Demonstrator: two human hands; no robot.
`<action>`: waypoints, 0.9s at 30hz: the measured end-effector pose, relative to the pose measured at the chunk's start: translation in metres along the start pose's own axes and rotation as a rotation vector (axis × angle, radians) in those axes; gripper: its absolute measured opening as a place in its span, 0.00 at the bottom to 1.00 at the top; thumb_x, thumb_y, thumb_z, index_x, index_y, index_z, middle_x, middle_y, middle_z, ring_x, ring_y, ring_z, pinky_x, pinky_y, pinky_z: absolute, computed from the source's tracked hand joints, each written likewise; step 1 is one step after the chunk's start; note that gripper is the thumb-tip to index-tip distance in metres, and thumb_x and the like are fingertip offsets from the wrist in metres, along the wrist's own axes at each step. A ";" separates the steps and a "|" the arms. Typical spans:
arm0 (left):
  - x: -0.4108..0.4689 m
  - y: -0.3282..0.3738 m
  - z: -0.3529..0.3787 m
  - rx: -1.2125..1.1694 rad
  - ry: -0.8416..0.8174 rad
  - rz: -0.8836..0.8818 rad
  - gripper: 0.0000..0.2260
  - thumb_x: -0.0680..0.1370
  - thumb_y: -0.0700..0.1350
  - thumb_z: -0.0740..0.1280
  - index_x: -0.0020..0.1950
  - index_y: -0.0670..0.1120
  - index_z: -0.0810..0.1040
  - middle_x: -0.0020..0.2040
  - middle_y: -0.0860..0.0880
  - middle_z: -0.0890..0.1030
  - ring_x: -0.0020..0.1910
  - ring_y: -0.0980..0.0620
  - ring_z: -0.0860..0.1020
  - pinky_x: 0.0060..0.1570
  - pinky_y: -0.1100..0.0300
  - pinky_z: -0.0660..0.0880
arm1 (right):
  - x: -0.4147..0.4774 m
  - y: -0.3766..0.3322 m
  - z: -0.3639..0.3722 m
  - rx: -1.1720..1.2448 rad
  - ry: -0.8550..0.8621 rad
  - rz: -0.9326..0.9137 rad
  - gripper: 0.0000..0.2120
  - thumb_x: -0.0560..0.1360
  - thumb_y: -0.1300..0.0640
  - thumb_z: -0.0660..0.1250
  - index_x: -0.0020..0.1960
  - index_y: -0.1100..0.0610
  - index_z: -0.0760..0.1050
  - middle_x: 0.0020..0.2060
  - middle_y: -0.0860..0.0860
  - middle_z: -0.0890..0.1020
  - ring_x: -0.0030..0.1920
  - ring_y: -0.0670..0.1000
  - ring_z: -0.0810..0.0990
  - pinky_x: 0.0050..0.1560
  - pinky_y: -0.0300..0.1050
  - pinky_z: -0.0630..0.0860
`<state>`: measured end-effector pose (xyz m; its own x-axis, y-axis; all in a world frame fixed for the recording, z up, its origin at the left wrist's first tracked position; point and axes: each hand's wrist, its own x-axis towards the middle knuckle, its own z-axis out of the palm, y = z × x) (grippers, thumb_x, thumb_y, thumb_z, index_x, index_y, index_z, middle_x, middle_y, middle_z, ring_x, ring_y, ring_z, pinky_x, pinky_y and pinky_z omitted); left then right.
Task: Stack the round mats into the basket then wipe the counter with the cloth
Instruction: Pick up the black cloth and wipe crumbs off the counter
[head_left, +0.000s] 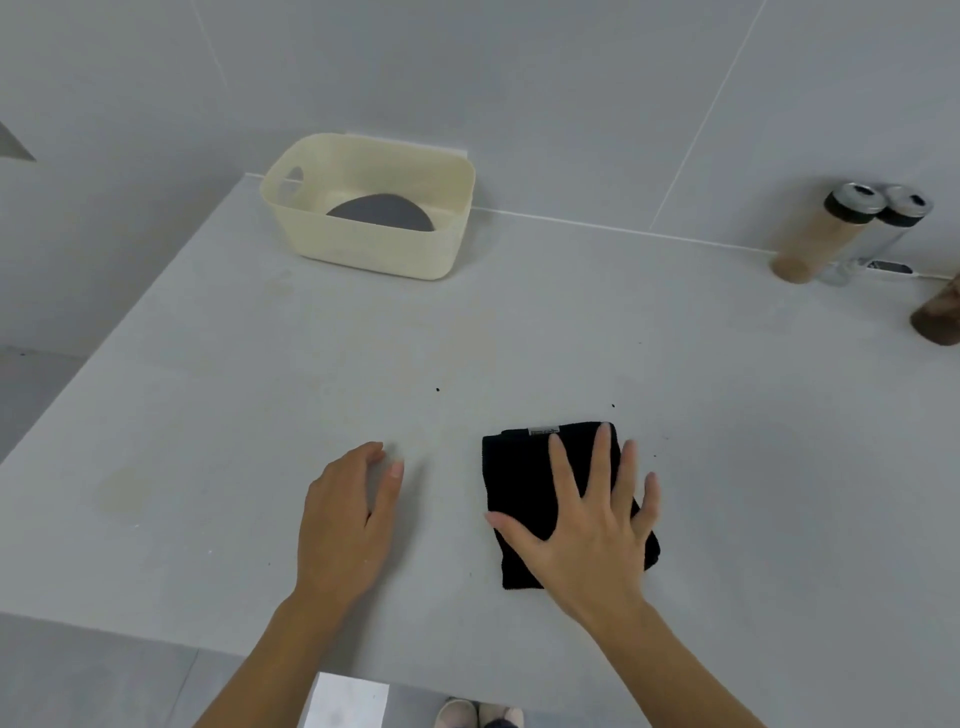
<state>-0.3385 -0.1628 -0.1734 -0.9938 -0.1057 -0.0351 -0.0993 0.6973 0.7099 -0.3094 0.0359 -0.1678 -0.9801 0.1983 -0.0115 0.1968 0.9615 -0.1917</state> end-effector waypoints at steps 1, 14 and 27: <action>0.000 -0.001 0.000 0.011 -0.002 0.004 0.29 0.74 0.62 0.51 0.64 0.44 0.71 0.61 0.48 0.77 0.62 0.48 0.72 0.63 0.53 0.67 | 0.000 0.002 0.004 -0.051 -0.037 0.001 0.44 0.64 0.25 0.51 0.69 0.53 0.66 0.69 0.63 0.67 0.69 0.67 0.63 0.67 0.63 0.46; 0.001 -0.009 -0.002 -0.012 0.005 0.036 0.24 0.76 0.57 0.53 0.62 0.43 0.74 0.58 0.47 0.79 0.59 0.47 0.74 0.60 0.56 0.66 | 0.002 -0.004 0.019 0.398 0.116 0.030 0.25 0.71 0.52 0.49 0.59 0.63 0.74 0.62 0.56 0.78 0.66 0.52 0.70 0.66 0.44 0.63; 0.001 0.006 0.003 -0.062 0.031 0.095 0.18 0.77 0.50 0.52 0.56 0.42 0.76 0.47 0.52 0.77 0.48 0.50 0.73 0.49 0.58 0.66 | -0.018 -0.022 -0.009 0.825 -0.454 -0.152 0.20 0.65 0.51 0.55 0.53 0.54 0.75 0.34 0.44 0.74 0.36 0.42 0.73 0.37 0.30 0.67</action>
<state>-0.3405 -0.1570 -0.1716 -0.9965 -0.0633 0.0555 -0.0001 0.6602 0.7511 -0.2957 0.0129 -0.1543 -0.9445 -0.1774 -0.2765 0.1557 0.4995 -0.8522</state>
